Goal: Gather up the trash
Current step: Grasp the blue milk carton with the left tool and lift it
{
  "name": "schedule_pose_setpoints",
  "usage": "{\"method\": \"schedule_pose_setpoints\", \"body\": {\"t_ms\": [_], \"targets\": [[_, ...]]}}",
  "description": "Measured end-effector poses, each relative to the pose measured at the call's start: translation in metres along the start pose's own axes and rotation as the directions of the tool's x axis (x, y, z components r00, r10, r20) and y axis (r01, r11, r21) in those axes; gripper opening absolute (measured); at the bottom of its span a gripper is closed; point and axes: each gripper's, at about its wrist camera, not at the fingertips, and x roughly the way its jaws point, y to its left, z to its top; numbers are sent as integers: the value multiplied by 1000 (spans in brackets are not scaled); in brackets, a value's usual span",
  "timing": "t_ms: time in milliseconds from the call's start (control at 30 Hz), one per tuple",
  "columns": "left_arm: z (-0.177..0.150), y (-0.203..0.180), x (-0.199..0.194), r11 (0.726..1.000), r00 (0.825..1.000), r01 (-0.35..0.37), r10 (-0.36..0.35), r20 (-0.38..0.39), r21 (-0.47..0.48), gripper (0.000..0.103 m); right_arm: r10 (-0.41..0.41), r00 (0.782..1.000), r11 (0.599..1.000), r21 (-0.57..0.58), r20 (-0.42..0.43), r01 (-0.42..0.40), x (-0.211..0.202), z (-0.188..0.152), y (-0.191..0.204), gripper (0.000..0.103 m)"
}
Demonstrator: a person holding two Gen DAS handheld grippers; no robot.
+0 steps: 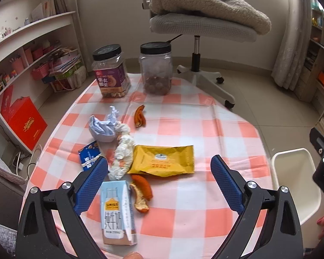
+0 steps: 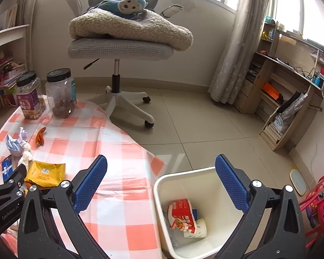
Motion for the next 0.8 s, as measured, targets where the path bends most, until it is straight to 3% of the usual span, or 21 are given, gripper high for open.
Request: {"method": "schedule_pose_setpoints", "body": {"t_ms": [100,167,233,300,367,433,500,600,700,800], "targets": [[-6,21,26,996,991,-71,77,-111,50,93,27,999,1000,3,-23,-27,6,3,12,96],[-16,38,47,994,973,-85,97,-210,64,93,55,997,998,14,-48,-54,11,5,20,96],[-28,56,68,999,942,-47,53,-332,25,93,83,994,996,22,-71,-82,14,6,28,96],[-43,69,86,1000,897,-5,-5,-442,-22,93,111,990,994,26,-92,-109,18,7,37,96],[-56,78,96,998,865,25,-51,-499,-60,93,137,984,991,22,-118,-135,21,7,48,96],[-64,83,102,997,846,45,-74,-528,-68,93,159,977,987,15,-143,-158,26,7,59,96],[-70,86,103,997,843,54,-75,-533,-54,88,188,966,982,6,-179,-190,31,5,72,96],[-77,91,102,994,832,93,-107,-545,-54,58,233,942,971,-3,-241,-240,41,0,92,96],[-81,100,92,989,839,123,-147,-523,-81,58,265,914,958,-25,-306,-286,51,-8,114,96],[-79,116,72,990,870,102,-134,-475,-93,58,309,875,940,-19,-372,-340,60,-16,135,96]]}}
